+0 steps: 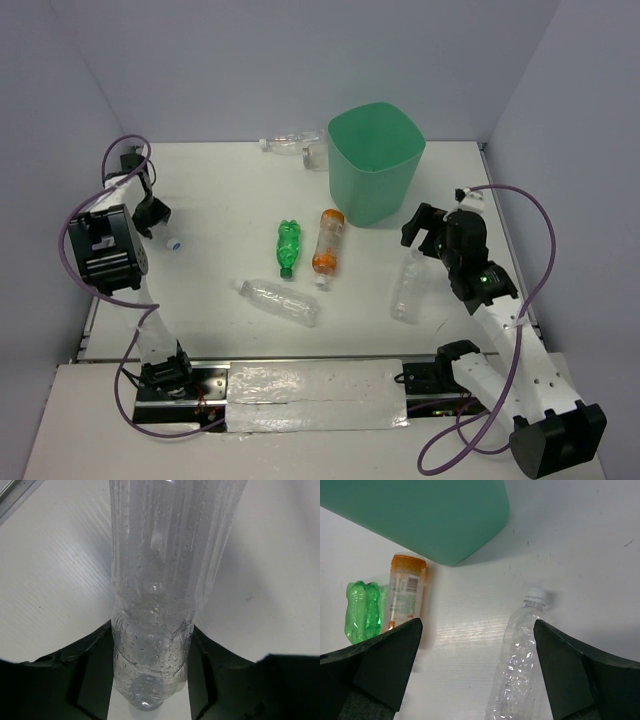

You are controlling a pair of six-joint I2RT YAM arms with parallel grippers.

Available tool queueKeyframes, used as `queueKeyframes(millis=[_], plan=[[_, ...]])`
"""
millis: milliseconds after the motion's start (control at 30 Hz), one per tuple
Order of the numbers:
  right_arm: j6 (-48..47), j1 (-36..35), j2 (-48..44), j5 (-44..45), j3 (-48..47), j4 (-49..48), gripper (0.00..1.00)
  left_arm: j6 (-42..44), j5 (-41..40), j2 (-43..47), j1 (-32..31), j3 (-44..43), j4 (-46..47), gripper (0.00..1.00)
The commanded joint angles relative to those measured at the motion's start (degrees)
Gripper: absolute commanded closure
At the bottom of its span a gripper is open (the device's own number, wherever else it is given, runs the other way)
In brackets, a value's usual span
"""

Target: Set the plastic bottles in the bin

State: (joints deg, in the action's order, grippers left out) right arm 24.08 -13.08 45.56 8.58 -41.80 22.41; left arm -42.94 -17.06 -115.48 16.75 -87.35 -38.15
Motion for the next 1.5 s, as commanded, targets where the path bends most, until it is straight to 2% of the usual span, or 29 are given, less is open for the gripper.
queueKeyframes(millis=[0,100,233,267,300,333,433,467,633,833,933,1067,1100,1200,1300,1400,1467], plan=[[1.4,0.0,-0.3,0.8,-3.2,0.5,0.0,2.9,4.0,6.6,-0.1,-0.4,0.5,0.75],[2.3,0.0,-0.6,0.4,-3.5,0.6,0.0,6.6,7.9,12.4,-3.6,-3.8,-0.3,0.75],[2.9,0.0,-1.6,0.6,-4.4,1.7,0.0,13.0,11.3,18.2,-13.2,-9.6,1.0,0.73],[3.1,0.0,-2.6,0.6,-5.0,2.0,0.0,14.0,12.3,19.0,-18.5,-10.9,1.3,0.72],[3.1,0.0,-3.0,0.6,-5.3,2.7,0.0,15.7,12.5,19.5,-20.9,-14.5,1.2,0.71],[3.1,0.0,-3.5,0.7,-6.0,3.2,0.0,16.4,12.8,19.4,-25.6,-16.7,1.0,0.71],[2.9,0.0,-6.7,1.2,-7.3,5.3,0.0,18.5,14.9,17.8,-33.9,-25.3,0.7,0.71],[2.8,-0.1,-7.4,1.4,-7.5,6.5,0.0,18.8,15.3,17.0,-35.7,-28.9,1.0,0.71],[2.3,-0.2,-11.8,3.3,-8.1,10.3,0.0,20.2,16.6,15.1,-44.3,-35.2,5.5,0.71],[1.9,-0.2,-14.1,3.2,-7.6,12.3,0.0,20.4,20.3,13.8,-48.2,-40.3,8.7,0.7],[1.0,-0.2,-14.1,-0.4,-9.0,12.6,0.0,21.5,23.4,13.5,-49.4,-41.8,9.1,0.7],[-0.3,-0.2,-11.7,-12.6,-15.0,11.9,0.0,23.2,31.5,15.0,-49.6,-41.6,9.3,0.7],[-0.3,-0.3,-10.9,-18.5,-16.5,11.3,0.0,23.3,33.6,15.3,-49.6,-41.5,9.6,0.7],[0.4,-0.2,-5.3,-24.1,-25.6,9.8,0.0,22.9,39.5,15.7,-49.6,-41.1,12.6,0.69],[1.0,-0.1,-2.9,-24.0,-30.5,9.2,0.0,22.2,40.1,13.5,-49.6,-42.8,15.2,0.68],[2.1,-0.2,-2.9,-21.3,-30.8,7.9,0.0,21.2,40.6,9.1,-49.6,-46.6,19.7,0.66],[2.8,-0.2,-4.2,-19.7,-30.2,7.8,0.0,20.3,40.8,6.3,-49.6,-47.1,26.0,0.64]])
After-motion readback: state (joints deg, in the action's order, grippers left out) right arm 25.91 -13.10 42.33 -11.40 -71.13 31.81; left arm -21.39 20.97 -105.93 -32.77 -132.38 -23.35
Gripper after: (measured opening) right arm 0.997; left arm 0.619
